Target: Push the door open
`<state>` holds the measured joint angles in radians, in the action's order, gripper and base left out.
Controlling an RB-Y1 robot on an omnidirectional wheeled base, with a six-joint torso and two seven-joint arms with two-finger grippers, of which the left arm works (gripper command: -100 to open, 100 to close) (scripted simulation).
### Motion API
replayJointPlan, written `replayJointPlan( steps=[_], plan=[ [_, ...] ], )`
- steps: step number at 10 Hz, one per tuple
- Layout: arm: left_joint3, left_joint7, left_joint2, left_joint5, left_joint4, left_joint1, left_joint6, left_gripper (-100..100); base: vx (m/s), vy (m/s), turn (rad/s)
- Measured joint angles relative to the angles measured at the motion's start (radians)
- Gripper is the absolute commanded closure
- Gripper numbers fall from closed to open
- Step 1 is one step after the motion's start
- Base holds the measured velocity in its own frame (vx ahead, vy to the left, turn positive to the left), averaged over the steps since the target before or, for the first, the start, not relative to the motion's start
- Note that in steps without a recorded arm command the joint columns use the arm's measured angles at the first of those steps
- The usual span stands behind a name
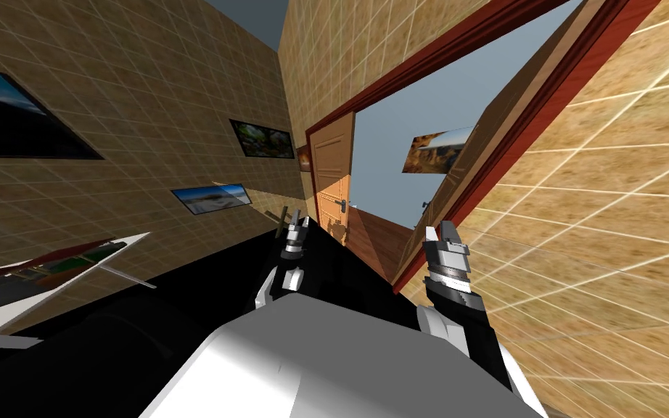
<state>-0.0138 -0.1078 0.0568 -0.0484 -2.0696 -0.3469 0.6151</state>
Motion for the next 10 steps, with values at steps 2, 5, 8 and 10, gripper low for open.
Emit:
replayJointPlan(
  steps=[2, 5, 8, 10],
  plan=[
    [-0.006, -0.004, 0.010, 0.006, 0.035, 0.021, -0.010, -100, 0.095, 0.083, -0.069],
    [-0.014, -0.009, 0.021, 0.015, 0.119, 0.068, -0.009, -100, 0.082, 0.063, -0.084],
    [-0.021, -0.016, 0.036, 0.025, 0.192, 0.116, -0.022, -100, 0.088, 0.068, -0.077],
    [-0.032, -0.015, 0.038, 0.029, 0.242, 0.147, -0.030, -100, 0.087, 0.075, -0.092]
  ],
)
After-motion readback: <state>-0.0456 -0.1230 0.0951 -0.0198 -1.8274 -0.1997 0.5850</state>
